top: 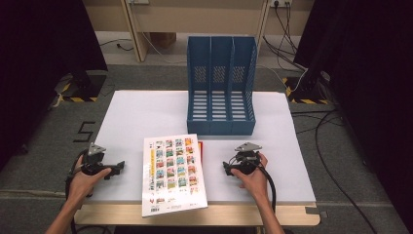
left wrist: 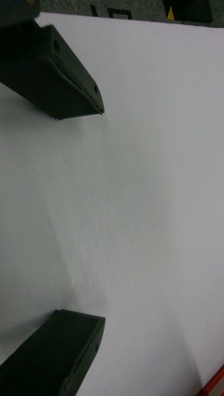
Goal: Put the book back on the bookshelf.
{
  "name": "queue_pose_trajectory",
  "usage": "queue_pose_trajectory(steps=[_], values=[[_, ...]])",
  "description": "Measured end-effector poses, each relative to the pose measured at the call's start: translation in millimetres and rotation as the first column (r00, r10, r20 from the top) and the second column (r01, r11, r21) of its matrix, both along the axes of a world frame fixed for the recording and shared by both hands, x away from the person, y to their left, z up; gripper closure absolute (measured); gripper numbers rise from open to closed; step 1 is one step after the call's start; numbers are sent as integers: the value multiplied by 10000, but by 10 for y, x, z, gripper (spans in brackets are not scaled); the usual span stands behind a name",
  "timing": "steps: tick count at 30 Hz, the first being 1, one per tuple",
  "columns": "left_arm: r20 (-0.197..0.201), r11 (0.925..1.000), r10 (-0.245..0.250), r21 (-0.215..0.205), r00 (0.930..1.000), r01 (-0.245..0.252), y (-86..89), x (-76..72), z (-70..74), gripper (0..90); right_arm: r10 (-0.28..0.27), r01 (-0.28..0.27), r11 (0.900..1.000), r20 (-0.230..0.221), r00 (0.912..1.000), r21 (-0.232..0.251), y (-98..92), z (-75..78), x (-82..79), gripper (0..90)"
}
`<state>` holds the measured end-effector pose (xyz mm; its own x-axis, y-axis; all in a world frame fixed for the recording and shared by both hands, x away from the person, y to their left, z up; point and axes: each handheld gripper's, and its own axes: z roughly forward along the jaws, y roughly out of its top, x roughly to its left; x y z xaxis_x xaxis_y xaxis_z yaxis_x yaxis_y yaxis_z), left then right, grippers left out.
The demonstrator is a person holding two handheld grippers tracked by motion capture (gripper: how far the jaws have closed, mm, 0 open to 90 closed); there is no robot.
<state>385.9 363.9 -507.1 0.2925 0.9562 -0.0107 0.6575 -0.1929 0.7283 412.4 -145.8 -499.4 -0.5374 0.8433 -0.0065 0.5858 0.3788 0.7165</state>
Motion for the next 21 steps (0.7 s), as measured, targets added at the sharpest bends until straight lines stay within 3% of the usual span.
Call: queue_pose_trajectory(steps=[2,5,8,15,19,21], values=[[78,10000,-23,-34,10000,24,0,-16,7,31,162,-162,9999,107,9998,35,-4,12,-5,192],[178,9998,-186,-105,9997,188,-4,-42,20,140,214,-214,9998,195,9996,3,-1,19,-8,174],[174,9965,-425,-706,9989,436,-42,-102,32,148,252,-258,9990,152,9996,368,3,40,-28,183],[225,9885,-989,-1124,9948,1008,-208,-195,79,154,405,-430,9958,320,9987,808,21,97,-101,190],[238,9839,-1200,-1302,9925,1221,-277,-228,100,152,507,-543,9891,290,9983,1367,51,122,-132,205],[266,9781,-1341,-1571,9906,1366,-317,-251,123,151,474,-511,9894,299,9984,1363,63,131,-143,209]])
